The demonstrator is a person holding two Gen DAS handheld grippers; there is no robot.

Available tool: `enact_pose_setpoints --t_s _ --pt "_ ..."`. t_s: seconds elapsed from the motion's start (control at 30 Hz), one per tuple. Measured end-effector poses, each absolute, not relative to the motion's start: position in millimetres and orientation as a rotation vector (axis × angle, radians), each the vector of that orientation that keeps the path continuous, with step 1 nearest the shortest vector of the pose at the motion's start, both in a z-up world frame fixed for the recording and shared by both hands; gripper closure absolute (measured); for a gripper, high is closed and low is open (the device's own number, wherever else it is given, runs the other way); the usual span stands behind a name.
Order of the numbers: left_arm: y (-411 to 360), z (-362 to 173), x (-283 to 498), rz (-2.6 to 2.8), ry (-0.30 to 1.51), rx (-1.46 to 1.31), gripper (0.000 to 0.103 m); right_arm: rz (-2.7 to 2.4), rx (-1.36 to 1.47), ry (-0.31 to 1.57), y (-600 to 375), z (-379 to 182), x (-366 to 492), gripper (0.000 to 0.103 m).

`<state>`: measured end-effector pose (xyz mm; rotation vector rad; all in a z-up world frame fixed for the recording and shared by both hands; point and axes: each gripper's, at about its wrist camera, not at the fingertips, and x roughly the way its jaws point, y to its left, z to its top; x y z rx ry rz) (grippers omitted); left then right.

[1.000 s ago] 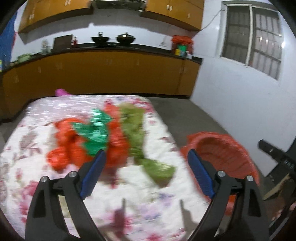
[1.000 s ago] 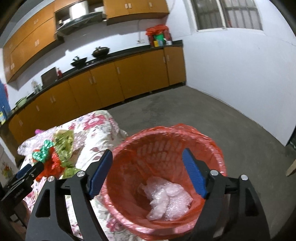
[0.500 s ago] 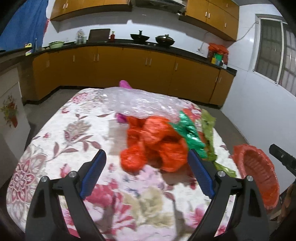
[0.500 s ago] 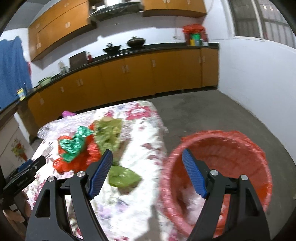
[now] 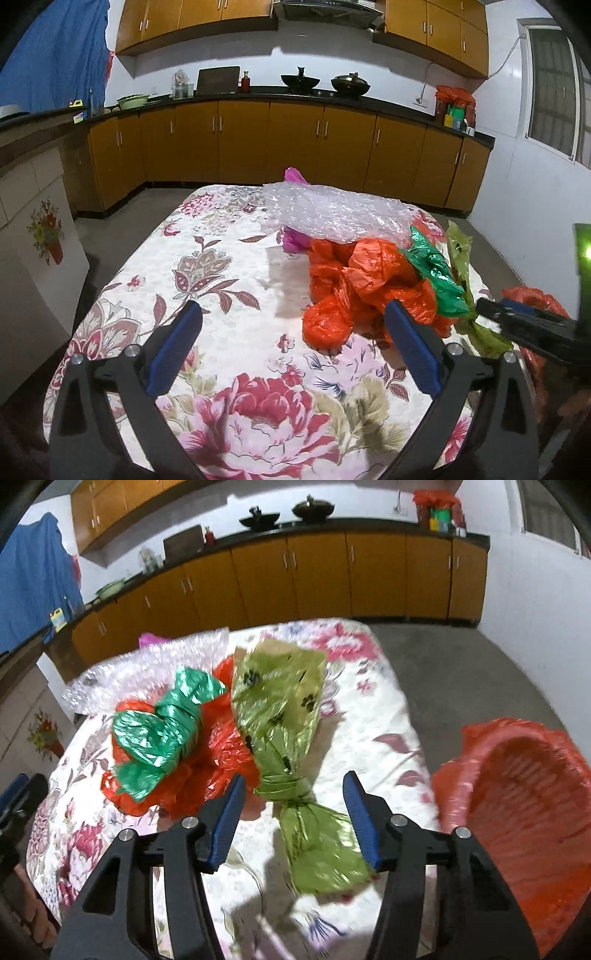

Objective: Collect trash
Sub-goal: 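Grasp the green printed bag with the right tool, then lift the green printed bag with the right tool while the left tool grasps the green bag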

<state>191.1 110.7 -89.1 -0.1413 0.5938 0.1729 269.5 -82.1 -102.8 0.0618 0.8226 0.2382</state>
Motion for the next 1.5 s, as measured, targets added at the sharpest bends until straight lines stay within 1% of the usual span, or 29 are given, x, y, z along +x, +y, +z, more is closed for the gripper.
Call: enact_pose_setpoints --t_s 0.13,0.23,0.3,0.33,0.37,0.5,0.57,0.67,0.77,0.83,0.93,1.07,1.2,1.27,1.33,1.37,1.47,1.5 --pt "115 -90 195 0.153 0.603 -0.169 0.006 0.241 0.035 0.872 -75 -115 283 0.051" --pt "112 -89 197 0.131 0.591 -0.168 0.006 0.245 0.04 0.914 -77 -124 290 0.058" --pt "108 -88 198 0.112 0.586 -0.168 0.006 0.245 0.041 0.932 -77 -129 291 0.068" --pt "106 -87 199 0.103 0.584 -0.17 0.006 0.242 0.038 0.936 -78 -131 291 0.071" --pt "103 -86 200 0.089 0.583 -0.174 0.006 0.235 0.03 0.929 -80 -131 289 0.08" --pt "93 -81 205 0.045 0.577 -0.189 0.007 0.235 0.037 0.918 -87 -127 282 0.086" --pt "84 -77 209 0.016 0.572 -0.199 0.007 0.232 0.038 0.906 -92 -125 275 0.086" --pt "68 -71 217 -0.016 0.571 -0.191 0.014 0.227 0.052 0.892 -101 -119 266 0.087" --pt "48 -66 227 -0.029 0.571 -0.154 0.022 0.222 0.068 0.875 -111 -114 255 0.087" --pt "32 -65 235 -0.038 0.582 -0.123 0.029 0.22 0.076 0.867 -117 -110 251 0.087" --pt "9 -72 245 -0.048 0.61 -0.072 0.034 0.219 0.098 0.862 -126 -107 246 0.087" --pt "-13 -89 264 -0.004 0.65 0.016 0.038 0.215 0.12 0.859 -138 -105 244 0.087" --pt "-9 -99 282 0.038 0.684 0.018 0.039 0.212 0.133 0.852 -147 -103 238 0.087" --pt "-8 -102 289 0.05 0.699 0.021 0.042 0.213 0.14 0.849 -149 -101 238 0.087" --pt "-5 -108 293 0.055 0.721 0.029 0.051 0.216 0.146 0.846 -150 -101 237 0.087" --pt "-4 -110 294 0.054 0.732 0.031 0.052 0.219 0.15 0.845 -151 -101 236 0.087" --pt "4 -116 294 0.033 0.754 0.0 0.063 0.228 0.158 0.846 -149 -101 235 0.087" --pt "7 -118 293 0.019 0.757 -0.019 0.068 0.232 0.159 0.846 -148 -102 235 0.087"
